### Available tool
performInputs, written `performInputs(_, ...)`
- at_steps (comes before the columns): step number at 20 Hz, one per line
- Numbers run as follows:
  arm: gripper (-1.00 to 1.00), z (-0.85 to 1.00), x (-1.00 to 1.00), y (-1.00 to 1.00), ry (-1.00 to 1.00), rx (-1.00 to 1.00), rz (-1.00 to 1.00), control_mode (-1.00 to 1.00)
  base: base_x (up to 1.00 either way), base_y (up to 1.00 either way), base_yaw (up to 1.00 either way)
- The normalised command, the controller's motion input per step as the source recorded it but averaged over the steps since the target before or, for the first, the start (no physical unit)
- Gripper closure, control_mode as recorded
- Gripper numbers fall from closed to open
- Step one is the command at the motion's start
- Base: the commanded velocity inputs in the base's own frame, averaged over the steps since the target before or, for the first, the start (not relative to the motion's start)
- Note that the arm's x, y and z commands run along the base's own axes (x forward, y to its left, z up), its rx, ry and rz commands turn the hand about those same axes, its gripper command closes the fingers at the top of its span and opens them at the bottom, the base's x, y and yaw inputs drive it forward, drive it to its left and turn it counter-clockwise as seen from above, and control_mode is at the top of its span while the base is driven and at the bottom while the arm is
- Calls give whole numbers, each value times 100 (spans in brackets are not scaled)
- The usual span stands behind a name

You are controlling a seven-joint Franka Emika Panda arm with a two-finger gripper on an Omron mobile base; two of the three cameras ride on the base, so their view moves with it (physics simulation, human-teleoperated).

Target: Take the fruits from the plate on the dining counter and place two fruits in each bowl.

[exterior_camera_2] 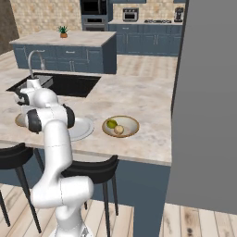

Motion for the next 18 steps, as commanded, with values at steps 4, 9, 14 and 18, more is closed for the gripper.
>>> performInputs(4,-100,9,3,0,0,0,-4,-100,0,0,0)
performInputs(9,-100,39,0,0,0,0,-8,-100,0,0,0)
performInputs(14,-100,9,-12,-61,0,0,-22,-100,0,0,0)
performInputs(18,-100,0,-36,-100,0,2,-36,-100,0,0,0)
